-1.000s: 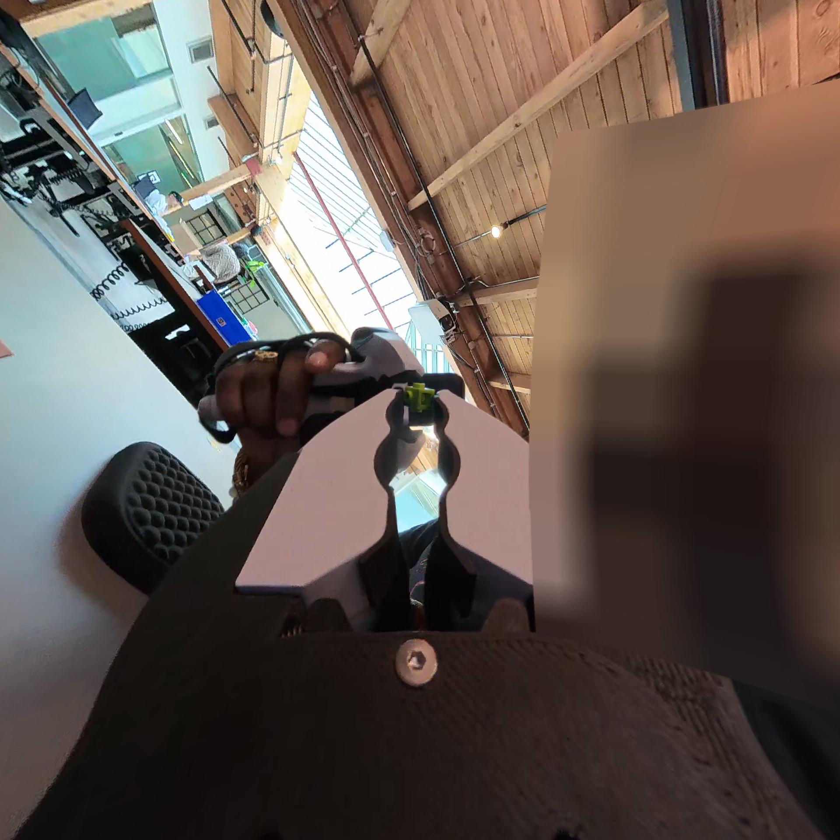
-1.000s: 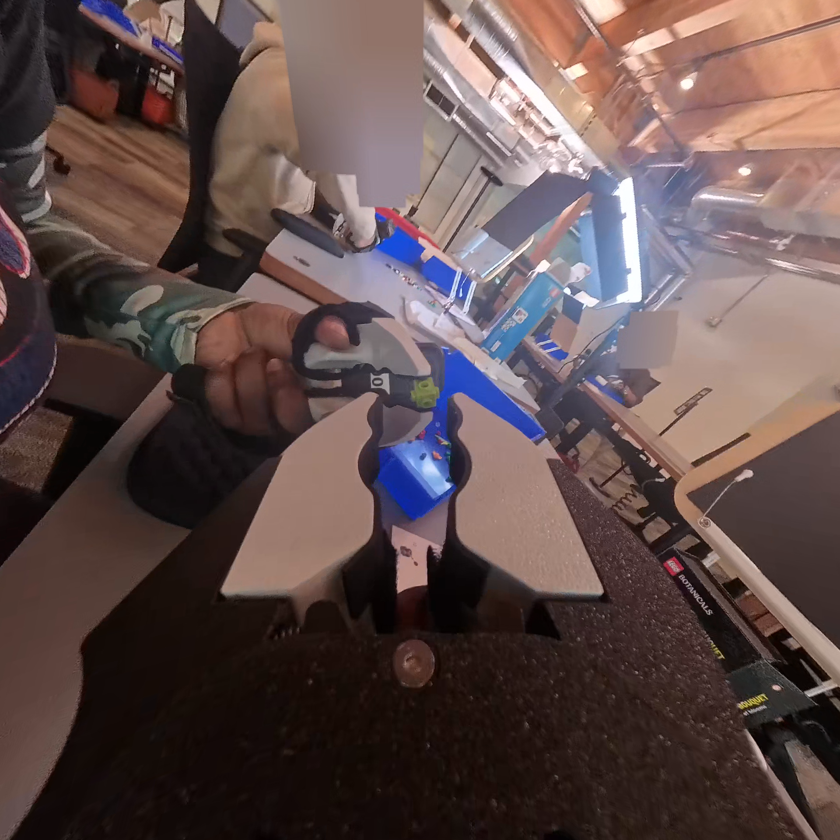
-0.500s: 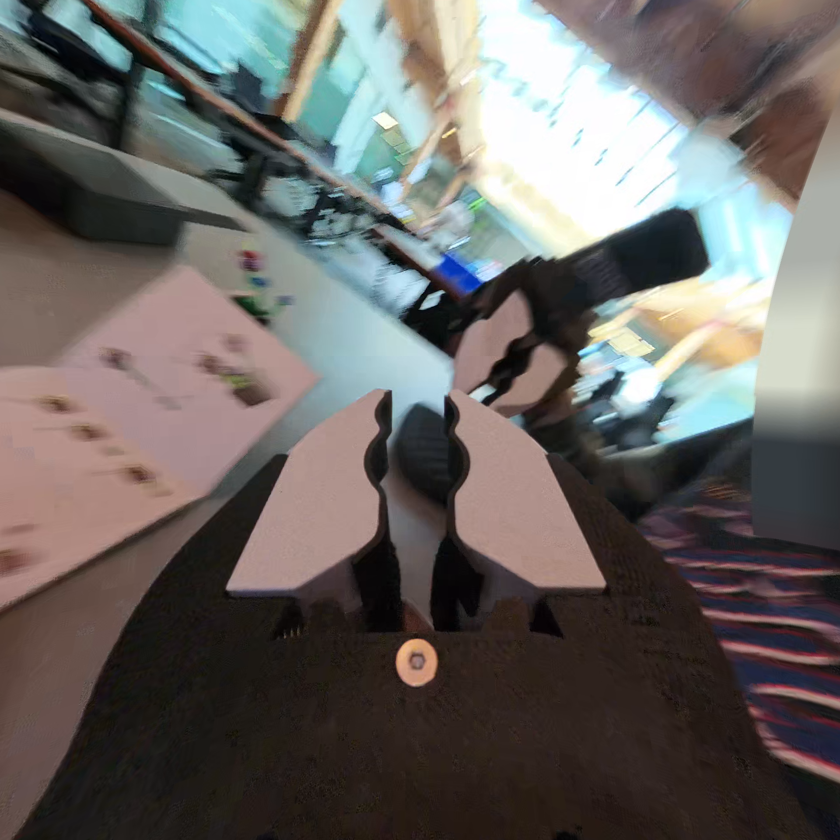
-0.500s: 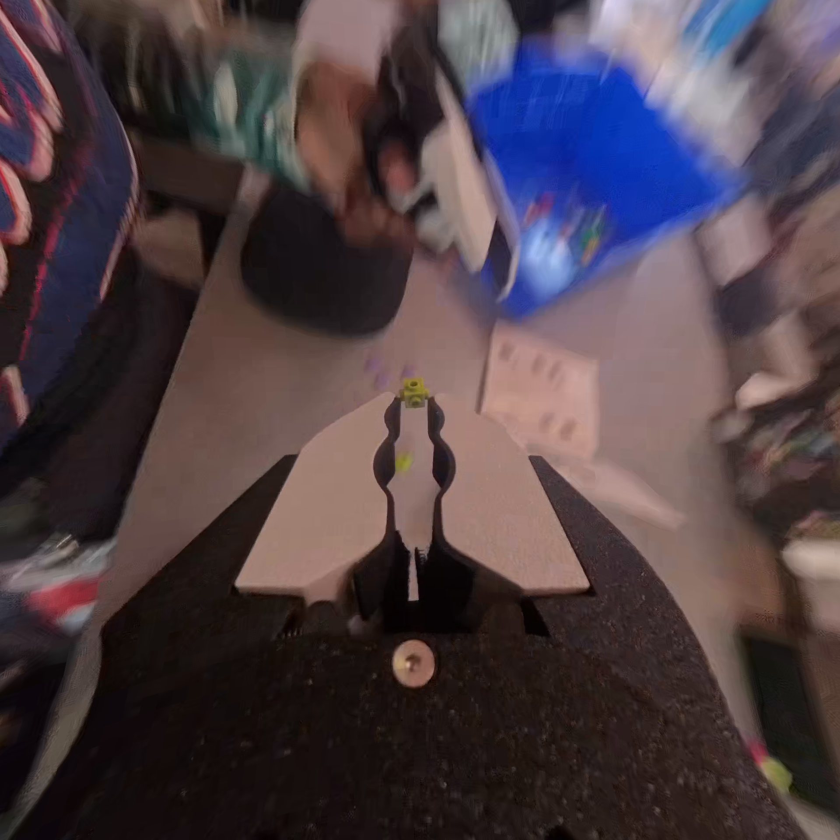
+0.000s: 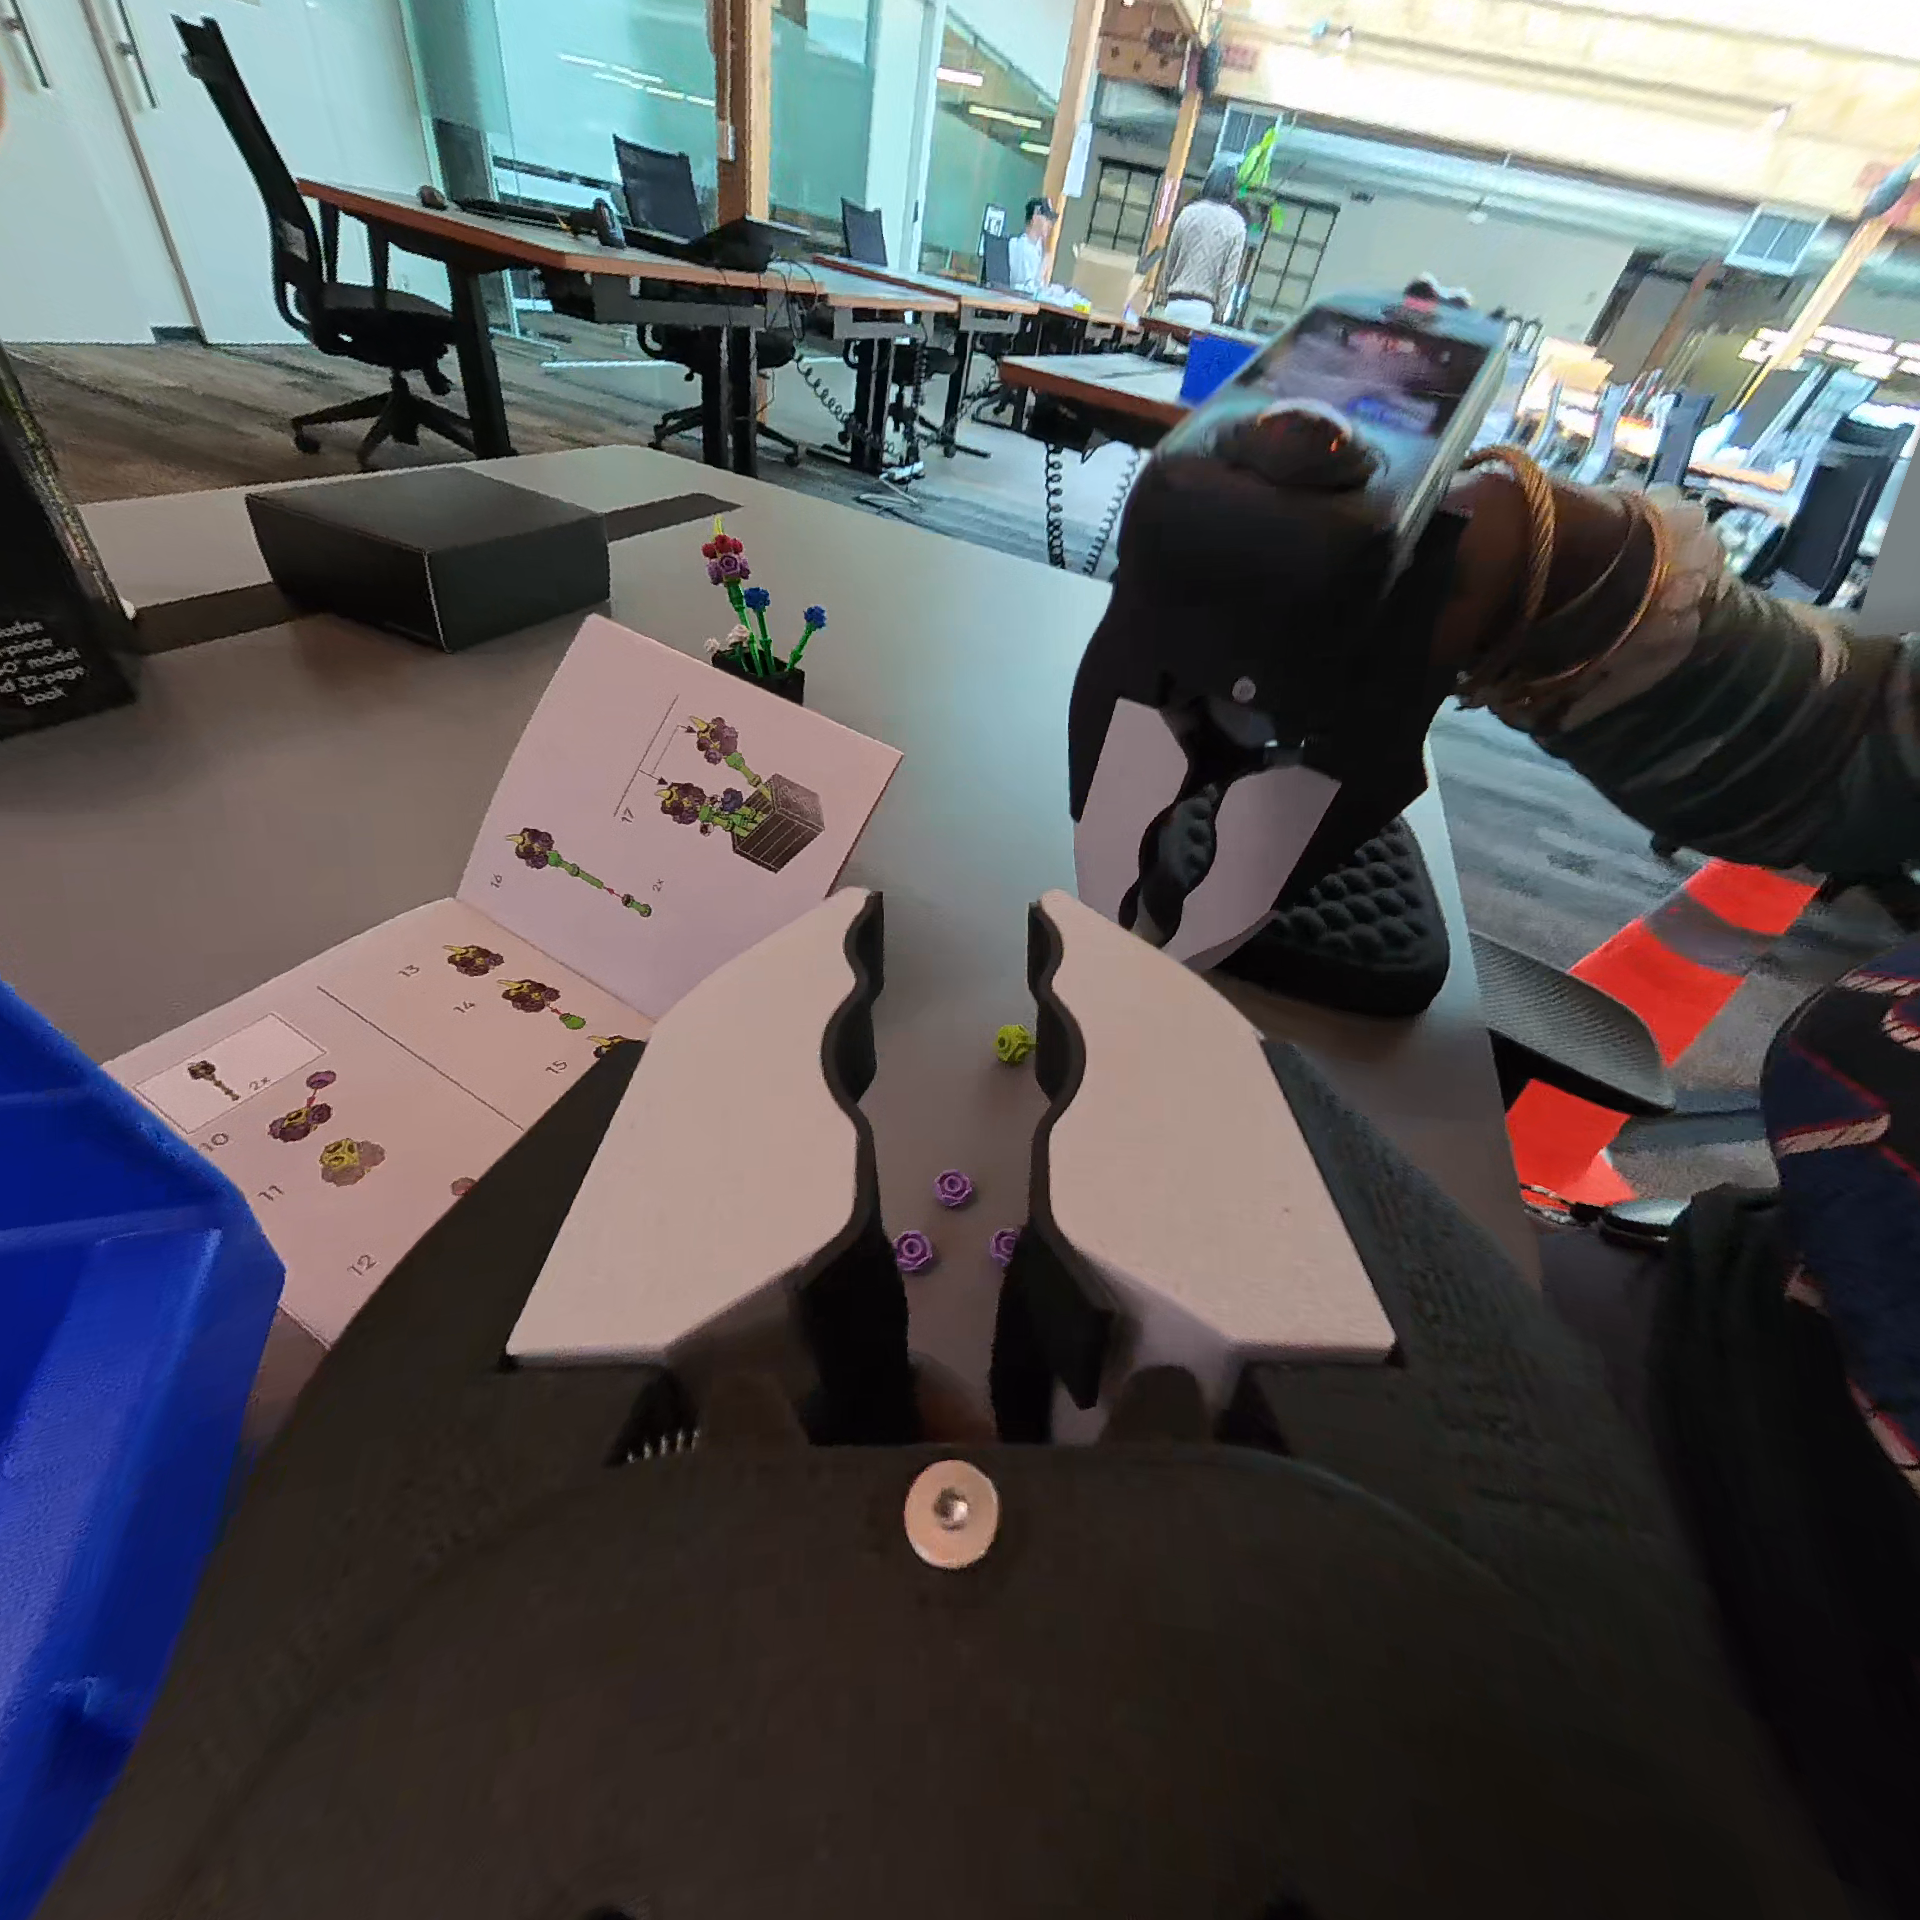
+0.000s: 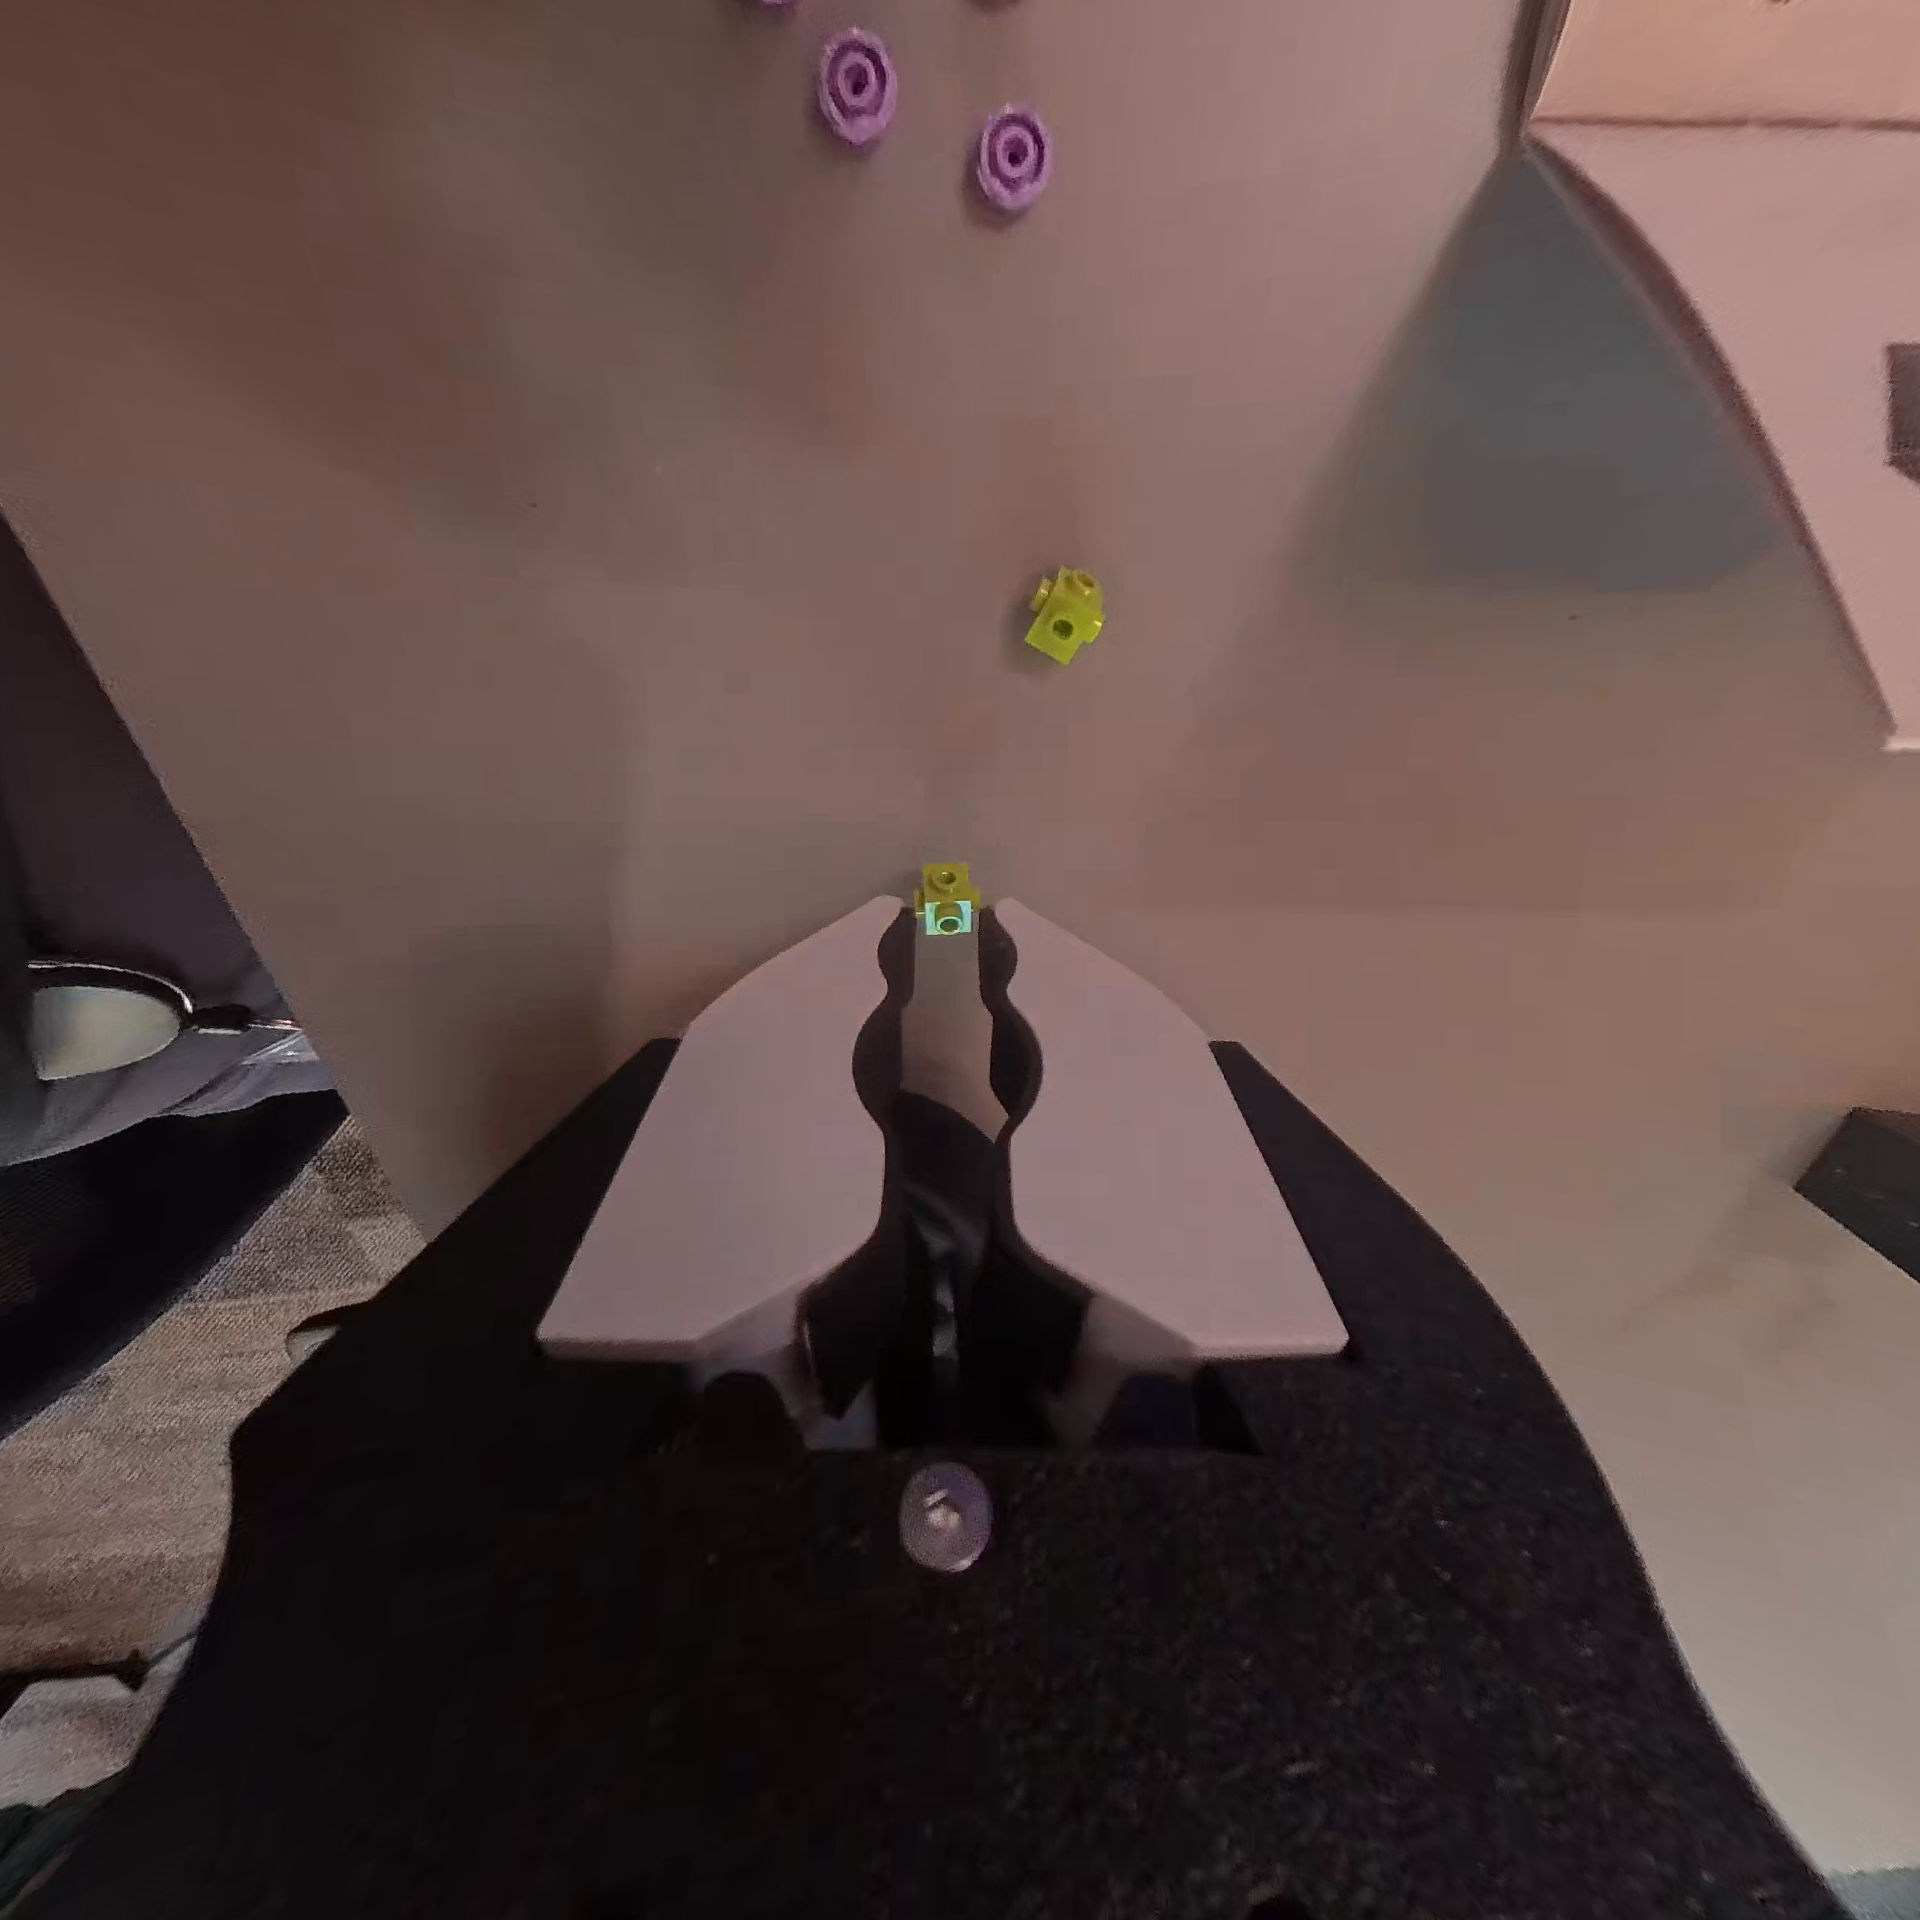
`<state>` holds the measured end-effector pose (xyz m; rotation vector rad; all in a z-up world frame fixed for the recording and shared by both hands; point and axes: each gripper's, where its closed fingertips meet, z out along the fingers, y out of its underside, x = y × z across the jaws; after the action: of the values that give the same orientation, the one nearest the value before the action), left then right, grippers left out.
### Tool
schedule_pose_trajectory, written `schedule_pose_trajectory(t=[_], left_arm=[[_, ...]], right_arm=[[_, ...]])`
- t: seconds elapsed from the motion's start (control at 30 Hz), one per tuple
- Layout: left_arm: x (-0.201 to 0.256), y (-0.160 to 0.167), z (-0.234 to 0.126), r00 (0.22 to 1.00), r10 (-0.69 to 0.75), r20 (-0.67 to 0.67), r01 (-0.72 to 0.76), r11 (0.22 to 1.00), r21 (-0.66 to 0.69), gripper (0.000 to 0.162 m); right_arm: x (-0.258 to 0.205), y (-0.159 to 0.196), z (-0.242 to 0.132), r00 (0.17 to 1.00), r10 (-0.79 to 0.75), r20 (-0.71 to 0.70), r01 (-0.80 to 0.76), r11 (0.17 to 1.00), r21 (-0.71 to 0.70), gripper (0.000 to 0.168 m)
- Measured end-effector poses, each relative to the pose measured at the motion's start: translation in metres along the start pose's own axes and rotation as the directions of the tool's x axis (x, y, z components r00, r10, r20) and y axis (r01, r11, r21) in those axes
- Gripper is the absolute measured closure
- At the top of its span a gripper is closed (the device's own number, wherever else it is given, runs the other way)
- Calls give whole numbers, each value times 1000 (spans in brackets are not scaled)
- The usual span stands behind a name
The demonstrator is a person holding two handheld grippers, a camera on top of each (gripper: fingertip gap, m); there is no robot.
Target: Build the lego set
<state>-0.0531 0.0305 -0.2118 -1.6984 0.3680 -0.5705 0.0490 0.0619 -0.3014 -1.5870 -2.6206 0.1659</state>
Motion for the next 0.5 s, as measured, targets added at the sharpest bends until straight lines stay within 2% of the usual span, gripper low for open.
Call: schedule_pose_trajectory(t=[0.17, 0.33, 0.43, 0.5], left_arm=[[-5, -5, -6, 999, -36, 20, 34, 998, 52, 136], [-2, -2, -4, 1000, 0, 24, -1, 999, 32, 136], [-1, -2, -3, 1000, 7, 23, -8, 1000, 28, 136], [-1, -3, -4, 1000, 4, 23, -4, 999, 36, 136]], right_arm=[[-1, 3, 8, 1000, 5, 5, -5, 998, -65, 156], [-1, 1, 7, 1000, 11, 6, -10, 997, -71, 155], [-1, 0, 5, 1000, 22, 21, -21, 999, -40, 148], [-1, -7, 2, 999, 34, 36, -35, 999, 30, 142]])
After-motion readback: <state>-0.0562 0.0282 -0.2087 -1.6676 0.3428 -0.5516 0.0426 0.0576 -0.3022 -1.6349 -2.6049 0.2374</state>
